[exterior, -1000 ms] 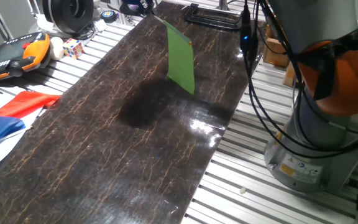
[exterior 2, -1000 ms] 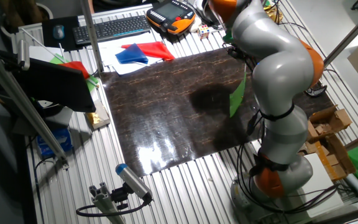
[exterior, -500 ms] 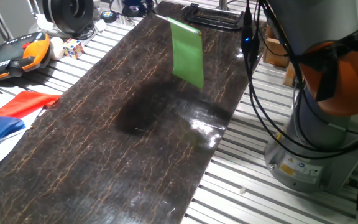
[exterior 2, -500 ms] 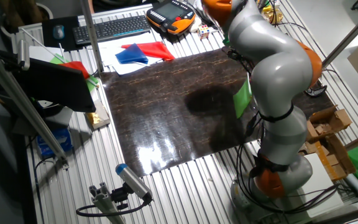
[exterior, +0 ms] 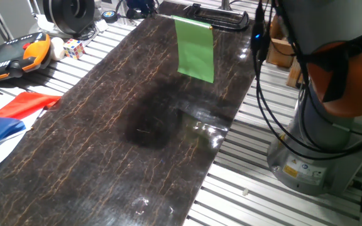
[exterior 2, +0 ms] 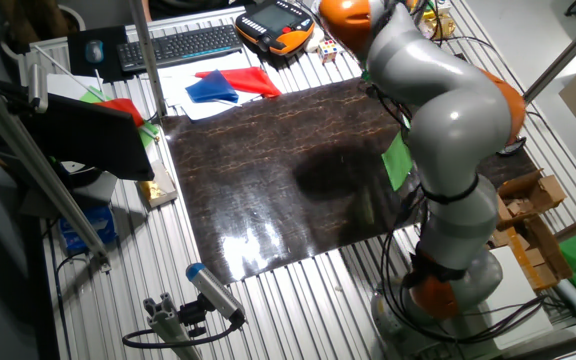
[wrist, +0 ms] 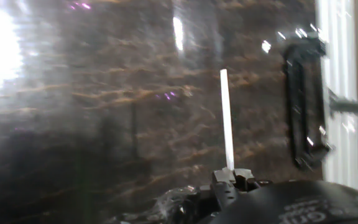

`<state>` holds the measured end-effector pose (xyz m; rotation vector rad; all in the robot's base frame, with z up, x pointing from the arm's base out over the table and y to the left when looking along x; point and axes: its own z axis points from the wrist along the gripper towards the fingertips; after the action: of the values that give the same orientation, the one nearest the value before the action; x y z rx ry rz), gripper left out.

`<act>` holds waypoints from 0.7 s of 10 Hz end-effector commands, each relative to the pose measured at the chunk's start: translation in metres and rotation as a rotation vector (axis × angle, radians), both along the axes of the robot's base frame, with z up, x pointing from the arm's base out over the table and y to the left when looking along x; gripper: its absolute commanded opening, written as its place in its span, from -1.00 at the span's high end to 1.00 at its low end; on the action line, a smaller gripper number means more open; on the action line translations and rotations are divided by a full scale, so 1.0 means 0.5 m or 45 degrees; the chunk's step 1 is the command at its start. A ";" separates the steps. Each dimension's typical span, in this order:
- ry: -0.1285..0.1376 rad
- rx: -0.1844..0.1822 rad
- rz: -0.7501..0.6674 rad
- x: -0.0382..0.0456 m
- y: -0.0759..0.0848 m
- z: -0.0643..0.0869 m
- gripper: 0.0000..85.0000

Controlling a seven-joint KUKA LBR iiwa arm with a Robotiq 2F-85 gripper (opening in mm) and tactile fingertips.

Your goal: Wave the flag

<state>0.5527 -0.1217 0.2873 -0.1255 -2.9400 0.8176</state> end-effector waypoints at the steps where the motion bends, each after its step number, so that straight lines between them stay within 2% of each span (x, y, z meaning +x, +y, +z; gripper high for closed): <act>1: -0.018 0.049 0.347 0.001 0.014 -0.002 0.98; 2: -0.041 0.113 0.174 0.002 0.034 -0.003 0.98; 3: -0.057 0.153 0.056 0.002 0.051 -0.003 0.98; 4: -0.074 0.184 -0.043 0.001 0.067 -0.005 0.98; 7: -0.143 0.280 -0.378 -0.004 0.142 -0.012 0.98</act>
<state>0.5504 -0.0576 0.2809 -0.2526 -3.0632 0.4763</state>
